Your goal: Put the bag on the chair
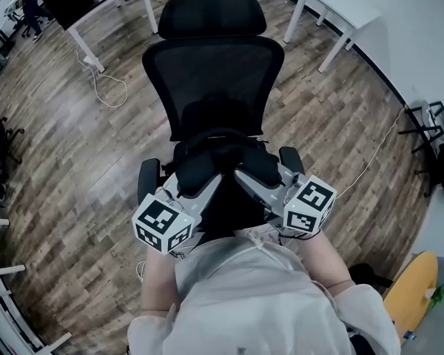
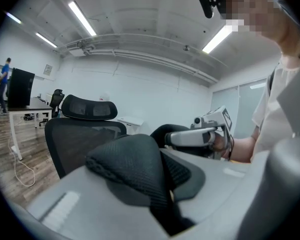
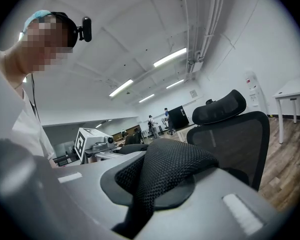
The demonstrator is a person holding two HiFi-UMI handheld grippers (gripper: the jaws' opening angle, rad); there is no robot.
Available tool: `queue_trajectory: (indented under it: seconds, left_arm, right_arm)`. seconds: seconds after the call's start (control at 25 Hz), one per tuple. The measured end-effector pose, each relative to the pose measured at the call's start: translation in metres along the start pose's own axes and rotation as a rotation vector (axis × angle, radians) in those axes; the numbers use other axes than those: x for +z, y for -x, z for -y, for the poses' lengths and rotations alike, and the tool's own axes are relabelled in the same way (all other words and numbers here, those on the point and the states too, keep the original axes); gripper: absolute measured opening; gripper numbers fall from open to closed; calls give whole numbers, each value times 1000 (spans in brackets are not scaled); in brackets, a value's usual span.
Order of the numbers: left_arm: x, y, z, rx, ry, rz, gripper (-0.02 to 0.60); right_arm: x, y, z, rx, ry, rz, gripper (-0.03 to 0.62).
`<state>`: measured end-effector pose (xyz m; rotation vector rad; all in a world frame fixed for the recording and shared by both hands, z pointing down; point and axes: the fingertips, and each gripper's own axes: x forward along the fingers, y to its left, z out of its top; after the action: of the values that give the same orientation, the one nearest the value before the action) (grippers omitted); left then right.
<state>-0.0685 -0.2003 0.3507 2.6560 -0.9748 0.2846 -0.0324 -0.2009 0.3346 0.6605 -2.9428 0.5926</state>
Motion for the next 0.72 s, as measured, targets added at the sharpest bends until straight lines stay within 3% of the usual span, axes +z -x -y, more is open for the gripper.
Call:
queue_trajectory:
  seconds: [0.28,0.72]
  left_arm:
    - [5,-17,-53,-24,35,-5,52]
    - [-7,-46,-92,-66,78,-60,52]
  right_arm:
    - [10,-42,37,-33,10,-16,26]
    - [-2,-68,80,-54,-53,-44,26]
